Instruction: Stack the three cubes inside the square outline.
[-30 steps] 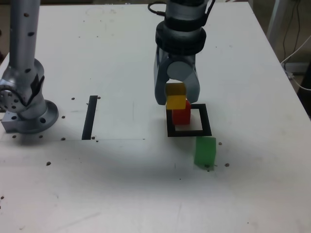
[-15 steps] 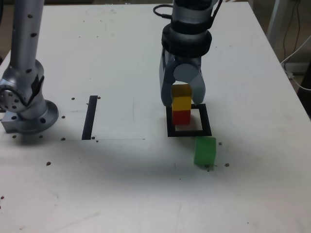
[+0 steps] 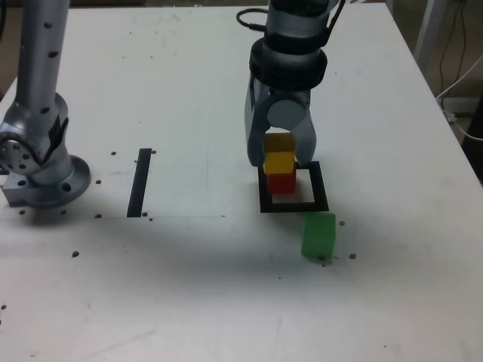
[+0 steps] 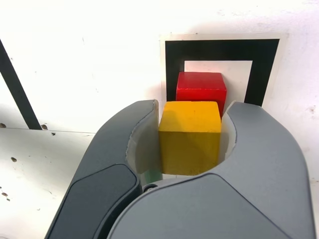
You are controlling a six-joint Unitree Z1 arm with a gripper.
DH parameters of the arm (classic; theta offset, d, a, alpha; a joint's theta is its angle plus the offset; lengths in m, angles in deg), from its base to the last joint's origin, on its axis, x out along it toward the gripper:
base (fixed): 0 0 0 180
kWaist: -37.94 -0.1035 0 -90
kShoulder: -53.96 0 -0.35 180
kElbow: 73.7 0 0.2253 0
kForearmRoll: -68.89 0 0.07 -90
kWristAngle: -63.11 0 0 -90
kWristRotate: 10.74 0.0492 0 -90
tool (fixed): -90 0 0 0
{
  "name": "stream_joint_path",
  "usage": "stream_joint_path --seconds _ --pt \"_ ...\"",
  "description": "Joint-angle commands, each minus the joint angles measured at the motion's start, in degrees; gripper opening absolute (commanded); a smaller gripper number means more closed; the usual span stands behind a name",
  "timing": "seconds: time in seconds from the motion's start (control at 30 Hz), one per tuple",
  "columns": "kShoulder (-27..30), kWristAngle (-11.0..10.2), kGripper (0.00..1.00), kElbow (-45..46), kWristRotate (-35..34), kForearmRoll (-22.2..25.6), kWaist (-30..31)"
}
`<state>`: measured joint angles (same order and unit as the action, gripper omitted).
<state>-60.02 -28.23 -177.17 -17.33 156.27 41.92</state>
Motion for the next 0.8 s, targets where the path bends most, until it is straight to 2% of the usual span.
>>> stream_joint_path --seconds 0.0,0.07,0.23,0.33,0.4,0.6,0.77 --pt "-0.41 0.07 0.48 0.09 0.12 0.13 -0.18" --pt "-0.62 -0.03 0.55 0.11 0.23 -0.07 -0.23" --pt "-0.89 -0.66 0.85 0.1 0.72 -1.05 -0.28" --pt "-0.94 -1.28 0.96 0.19 0.76 -1.46 -0.3" --pt "-1.02 -1.72 0.99 0.24 0.74 -1.62 -0.35" --pt "-0.94 -2.84 0.99 0.13 0.71 -1.34 -0.46" --pt "-0.12 -2.52 0.99 0.54 0.69 -0.27 -0.34"
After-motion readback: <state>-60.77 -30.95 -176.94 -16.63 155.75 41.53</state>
